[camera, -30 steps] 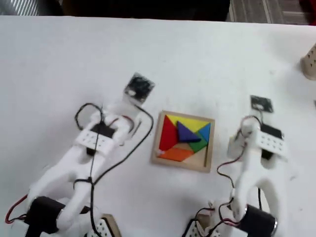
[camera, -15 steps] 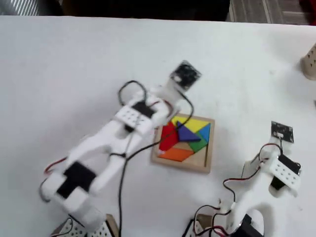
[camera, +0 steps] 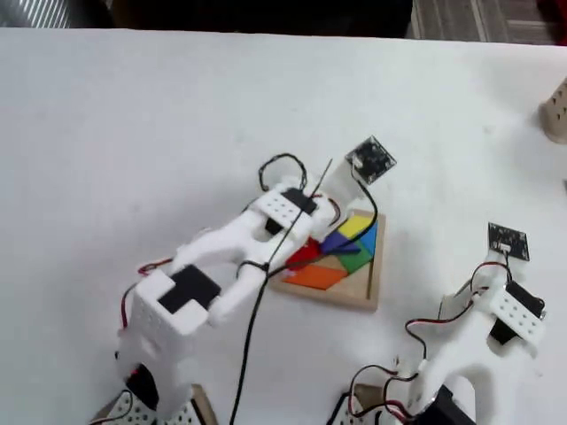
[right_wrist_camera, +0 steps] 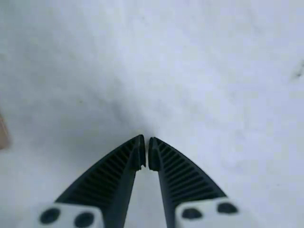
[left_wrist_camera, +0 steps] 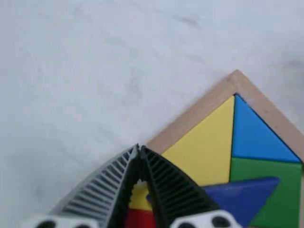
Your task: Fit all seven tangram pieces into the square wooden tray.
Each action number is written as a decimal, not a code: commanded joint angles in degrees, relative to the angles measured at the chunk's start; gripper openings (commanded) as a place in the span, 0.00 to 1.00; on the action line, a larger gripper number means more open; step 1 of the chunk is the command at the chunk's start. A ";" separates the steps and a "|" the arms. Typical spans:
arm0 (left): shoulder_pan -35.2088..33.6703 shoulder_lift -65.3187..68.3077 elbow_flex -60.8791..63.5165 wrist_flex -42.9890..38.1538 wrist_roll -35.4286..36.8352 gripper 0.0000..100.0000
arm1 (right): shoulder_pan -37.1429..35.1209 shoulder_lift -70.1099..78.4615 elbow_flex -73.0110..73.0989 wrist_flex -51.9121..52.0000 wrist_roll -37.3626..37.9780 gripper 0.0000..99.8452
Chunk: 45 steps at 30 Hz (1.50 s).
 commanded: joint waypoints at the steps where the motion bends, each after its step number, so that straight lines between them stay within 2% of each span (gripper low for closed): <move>1: 0.13 -3.56 -2.90 8.00 0.26 0.02 | -0.75 0.13 -0.18 -0.66 0.70 0.02; 6: 0.04 -3.65 -3.08 11.08 -4.13 0.02 | -0.75 0.13 -0.18 -0.66 0.70 0.02; 16: -0.04 -5.58 -2.55 18.37 -4.04 0.02 | -0.40 0.13 -0.18 -0.66 0.70 0.02; 20: 0.40 -9.89 1.58 19.16 -3.96 0.02 | -0.40 0.13 -0.18 -0.66 0.70 0.02; 23: 1.36 -14.20 6.95 16.53 -3.96 0.02 | -0.57 0.13 -0.18 -0.66 0.70 0.02; 30: 5.76 -23.43 19.43 3.96 -3.34 0.02 | -0.75 0.13 -0.18 -0.66 0.70 0.02; 37: 0.66 -24.31 21.80 -8.79 8.88 0.02 | -0.75 0.13 -0.18 -0.66 0.70 0.02; 41: -0.40 -24.22 21.89 -9.67 10.20 0.02 | -0.75 0.13 -0.18 -0.66 0.70 0.02; 45: 1.45 -22.90 22.68 -9.67 10.20 0.02 | -0.75 0.13 -0.18 -0.66 0.70 0.02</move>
